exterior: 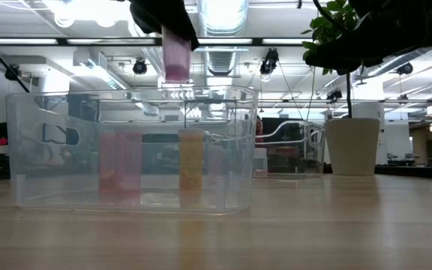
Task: Pick and place medicine bottles into bin by pill shape (circle, oval)
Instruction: Put the left purple tablet bottle into the bottom transparent bin, then put the orange capsule bottle into the top transparent bin
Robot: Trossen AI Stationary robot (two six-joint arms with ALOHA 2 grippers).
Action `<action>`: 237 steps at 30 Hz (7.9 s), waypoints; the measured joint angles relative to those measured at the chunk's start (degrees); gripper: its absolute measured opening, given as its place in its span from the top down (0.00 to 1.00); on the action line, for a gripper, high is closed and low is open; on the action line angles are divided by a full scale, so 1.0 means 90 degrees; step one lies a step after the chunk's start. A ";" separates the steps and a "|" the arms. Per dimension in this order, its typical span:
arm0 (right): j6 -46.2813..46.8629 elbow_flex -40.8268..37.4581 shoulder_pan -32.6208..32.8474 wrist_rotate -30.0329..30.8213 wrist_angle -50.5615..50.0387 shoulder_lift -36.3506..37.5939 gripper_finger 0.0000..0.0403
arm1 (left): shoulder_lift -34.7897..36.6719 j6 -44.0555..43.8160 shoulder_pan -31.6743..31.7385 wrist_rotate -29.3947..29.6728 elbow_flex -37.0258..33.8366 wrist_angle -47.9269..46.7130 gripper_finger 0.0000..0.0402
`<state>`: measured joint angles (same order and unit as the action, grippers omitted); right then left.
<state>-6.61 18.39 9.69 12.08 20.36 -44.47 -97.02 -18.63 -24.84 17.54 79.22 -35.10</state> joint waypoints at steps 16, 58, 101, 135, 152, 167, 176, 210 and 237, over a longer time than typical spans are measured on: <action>0.0108 0.0000 0.0002 -0.0002 -0.0019 0.0000 0.48 | -0.0943 0.0154 -0.0121 -0.0068 -0.0024 0.1067 0.80; 0.0058 0.0000 0.0000 0.0000 -0.0044 0.0005 0.48 | -0.0948 -0.0109 0.0059 -0.0114 -0.0619 0.1851 0.61; 0.4943 0.1603 0.1336 -0.0576 -0.1724 -0.0645 0.48 | 0.2507 0.4405 0.0099 0.1832 -0.2959 0.4063 0.60; 1.1587 0.5730 0.3699 -0.1856 -0.9387 -0.4233 0.31 | 0.3382 0.4099 0.0080 0.2173 -0.3377 0.3981 0.60; 1.2288 0.4493 0.3881 -0.1654 -0.8915 -0.4198 0.22 | 0.3379 0.4107 0.0072 0.2174 -0.3376 0.4000 0.60; 1.2356 0.3954 0.3881 -0.1666 -0.8025 -0.4199 0.34 | 0.3379 0.4112 0.0072 0.2174 -0.3376 0.4000 0.60; 1.2356 0.3954 0.3876 -0.1675 -0.8034 -0.4174 0.51 | 0.3379 0.4118 0.0072 0.2176 -0.3376 0.3989 0.60; 0.4732 0.8760 -0.0575 -0.0004 -0.9535 -0.5006 0.50 | 0.4191 0.4109 -0.0044 0.2176 -0.3859 0.3846 0.60; 0.0448 0.8966 -0.3869 -0.1396 -1.0438 -0.6651 0.49 | 0.4191 0.4151 -0.0044 0.2176 -0.3861 0.3842 0.60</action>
<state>-2.58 99.09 -25.12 -0.49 -73.59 -104.32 -59.31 18.72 -25.23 37.12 44.47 -0.51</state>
